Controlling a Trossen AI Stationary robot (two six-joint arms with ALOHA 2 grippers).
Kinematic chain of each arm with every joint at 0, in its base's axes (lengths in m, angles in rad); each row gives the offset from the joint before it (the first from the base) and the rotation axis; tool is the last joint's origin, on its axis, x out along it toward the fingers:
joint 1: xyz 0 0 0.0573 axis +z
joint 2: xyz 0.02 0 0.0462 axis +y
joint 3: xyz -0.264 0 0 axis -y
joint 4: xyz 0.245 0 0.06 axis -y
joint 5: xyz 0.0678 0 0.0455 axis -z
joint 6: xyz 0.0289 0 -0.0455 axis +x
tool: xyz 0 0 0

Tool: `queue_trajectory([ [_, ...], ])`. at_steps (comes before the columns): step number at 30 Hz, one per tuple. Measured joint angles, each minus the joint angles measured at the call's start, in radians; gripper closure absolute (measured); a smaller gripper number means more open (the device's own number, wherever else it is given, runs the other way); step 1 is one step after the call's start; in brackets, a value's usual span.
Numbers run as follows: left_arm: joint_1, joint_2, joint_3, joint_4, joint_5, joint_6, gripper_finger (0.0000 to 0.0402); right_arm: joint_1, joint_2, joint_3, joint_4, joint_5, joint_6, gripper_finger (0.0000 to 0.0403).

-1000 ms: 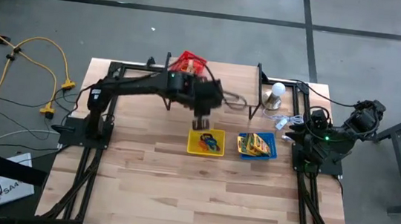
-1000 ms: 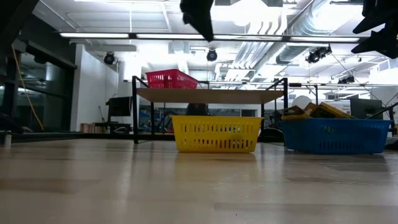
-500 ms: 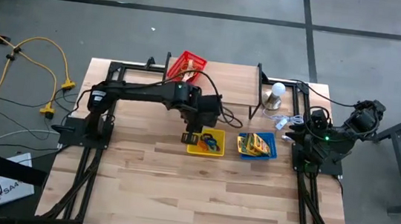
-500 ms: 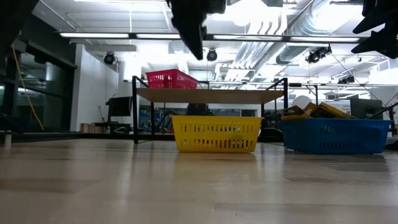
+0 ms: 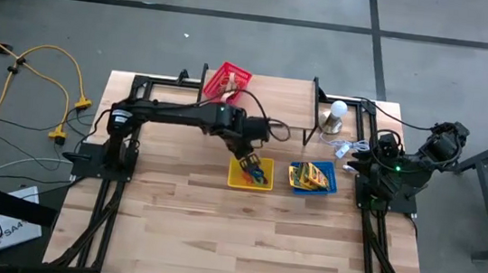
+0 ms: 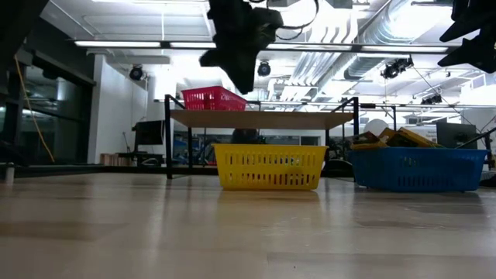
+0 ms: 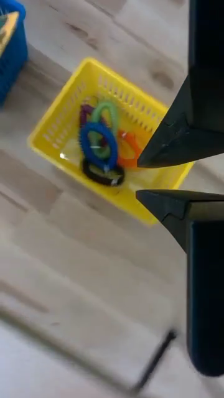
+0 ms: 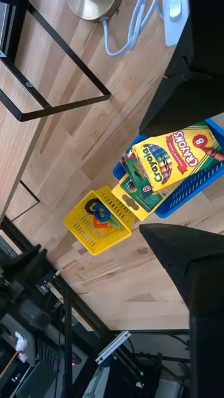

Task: Pick & Place Office Desk Supplies
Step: Put the yellow bin on the shelf

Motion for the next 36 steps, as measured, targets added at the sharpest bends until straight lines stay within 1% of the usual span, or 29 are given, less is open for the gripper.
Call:
queue_trajectory([
  [7,-0.05,0.0,0.0,-0.048,-0.005,-0.308,0.0338,0.0,0.0,0.0,0.0,0.0,0.0,0.0172],
  [9,-0.059,0.0,0.0,-0.069,-0.02,-0.395,0.0338,0.0,0.0,0.0,0.0,0.0,0.0,0.0172],
  [14,-0.081,0.031,-0.014,-0.092,-0.053,-0.547,0.0338,0.0,0.0,0.0,0.0,0.0,0.0,0.0172],
  [17,-0.09,0.069,-0.014,-0.092,-0.044,-0.584,0.0338,0.0,0.0,0.0,0.0,0.0,0.0,0.0172],
  [21,-0.091,0.122,-0.014,-0.094,0.007,-0.637,0.0338,0.0,0.0,0.0,0.0,0.0,0.0,0.0172],
  [23,-0.094,0.141,-0.015,-0.104,0.011,-0.675,0.0338,0.0,0.0,0.0,0.0,0.0,0.0,0.0172],
  [28,-0.098,0.15,-0.014,-0.147,0.012,-0.749,0.0338,0.0,0.0,0.0,0.0,0.0,0.0,0.0172],
  [36,-0.112,0.151,-0.013,-0.171,-0.007,-0.785,0.0338,0.0,0.0,0.0,0.0,0.0,0.0,0.0172],
])
